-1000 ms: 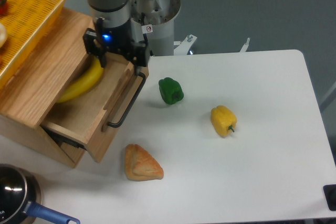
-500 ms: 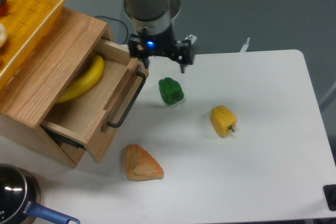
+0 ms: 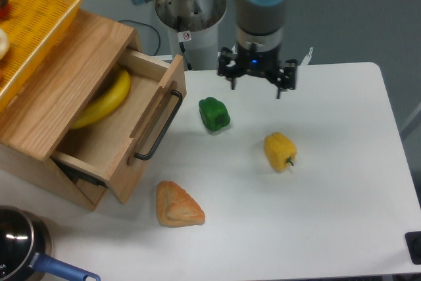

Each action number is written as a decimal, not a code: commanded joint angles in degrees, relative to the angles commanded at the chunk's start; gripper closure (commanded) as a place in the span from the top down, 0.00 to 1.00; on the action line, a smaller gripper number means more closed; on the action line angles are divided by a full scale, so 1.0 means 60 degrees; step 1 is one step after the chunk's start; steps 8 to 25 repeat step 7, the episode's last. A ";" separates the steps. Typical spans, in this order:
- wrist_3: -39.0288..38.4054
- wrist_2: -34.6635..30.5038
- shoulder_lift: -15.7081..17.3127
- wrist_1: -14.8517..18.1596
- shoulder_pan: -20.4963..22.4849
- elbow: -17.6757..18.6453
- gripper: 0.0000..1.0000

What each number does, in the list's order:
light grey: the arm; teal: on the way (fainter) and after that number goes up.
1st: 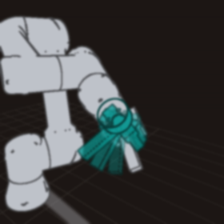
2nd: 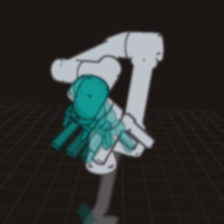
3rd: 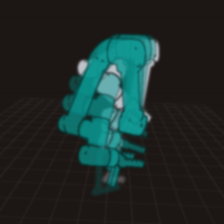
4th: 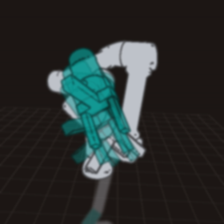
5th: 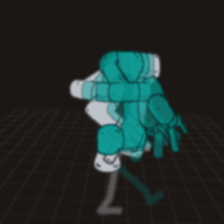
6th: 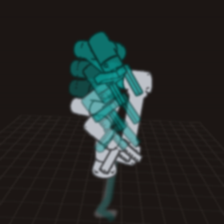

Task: Place the banana in the top drawer

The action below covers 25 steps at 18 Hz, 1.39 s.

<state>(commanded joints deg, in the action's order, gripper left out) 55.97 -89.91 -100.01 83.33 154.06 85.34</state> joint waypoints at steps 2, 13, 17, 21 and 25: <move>0.0309 0.0029 -0.0292 -0.0409 0.0221 0.0000 1.00; 0.0340 0.0058 -0.1215 -0.1377 0.0456 -0.0219 1.00; 0.0340 0.0058 -0.1215 -0.1377 0.0456 -0.0219 1.00; 0.0340 0.0058 -0.1215 -0.1377 0.0456 -0.0219 1.00; 0.0340 0.0058 -0.1215 -0.1377 0.0456 -0.0219 1.00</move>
